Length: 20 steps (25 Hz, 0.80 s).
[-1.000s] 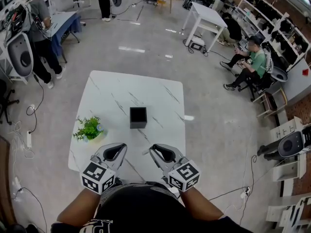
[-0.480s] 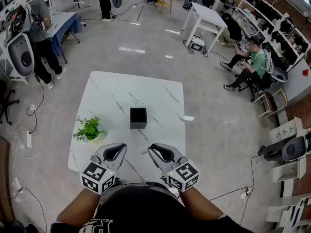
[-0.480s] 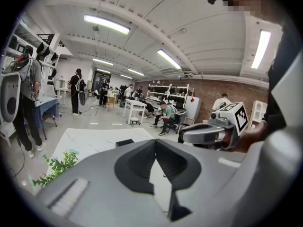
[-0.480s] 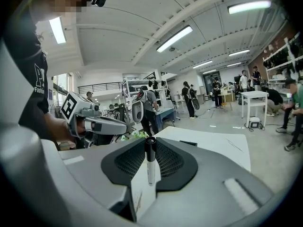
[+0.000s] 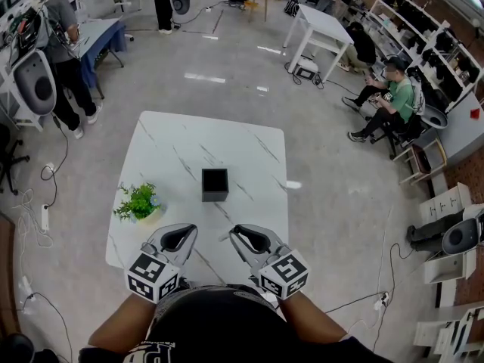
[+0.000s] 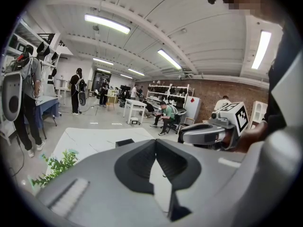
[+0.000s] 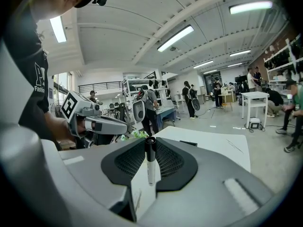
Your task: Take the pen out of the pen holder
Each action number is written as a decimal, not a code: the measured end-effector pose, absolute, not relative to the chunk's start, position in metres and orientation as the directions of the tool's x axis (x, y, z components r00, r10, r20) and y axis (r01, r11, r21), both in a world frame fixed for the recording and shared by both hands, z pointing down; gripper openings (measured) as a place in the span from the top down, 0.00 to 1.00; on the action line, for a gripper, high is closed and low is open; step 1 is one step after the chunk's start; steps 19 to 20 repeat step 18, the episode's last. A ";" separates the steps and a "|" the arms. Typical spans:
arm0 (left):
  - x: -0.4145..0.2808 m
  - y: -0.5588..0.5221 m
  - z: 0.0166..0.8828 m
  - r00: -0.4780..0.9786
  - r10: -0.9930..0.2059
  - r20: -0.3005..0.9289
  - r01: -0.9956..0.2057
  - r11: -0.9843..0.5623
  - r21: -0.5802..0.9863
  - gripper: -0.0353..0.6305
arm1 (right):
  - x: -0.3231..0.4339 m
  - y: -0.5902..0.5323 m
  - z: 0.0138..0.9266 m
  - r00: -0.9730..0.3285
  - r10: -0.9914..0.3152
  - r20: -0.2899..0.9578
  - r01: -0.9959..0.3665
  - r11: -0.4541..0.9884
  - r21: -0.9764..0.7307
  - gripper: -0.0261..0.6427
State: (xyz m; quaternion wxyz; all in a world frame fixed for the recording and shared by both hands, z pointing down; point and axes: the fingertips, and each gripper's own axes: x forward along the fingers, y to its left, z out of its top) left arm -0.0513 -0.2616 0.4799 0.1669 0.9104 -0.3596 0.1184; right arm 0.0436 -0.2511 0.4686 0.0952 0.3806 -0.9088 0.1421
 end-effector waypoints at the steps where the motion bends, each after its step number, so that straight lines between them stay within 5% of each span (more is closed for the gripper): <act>1: -0.051 -0.262 0.480 0.713 -0.616 0.335 -0.695 -0.685 0.219 0.86 | 0.044 -0.251 0.468 -0.691 -0.666 0.281 -0.720 0.669 -0.186 0.86; 20: -0.053 -0.265 0.480 0.711 -0.618 0.335 -0.697 -0.683 0.220 0.86 | 0.045 -0.255 0.468 -0.689 -0.669 0.280 -0.722 0.666 -0.186 0.86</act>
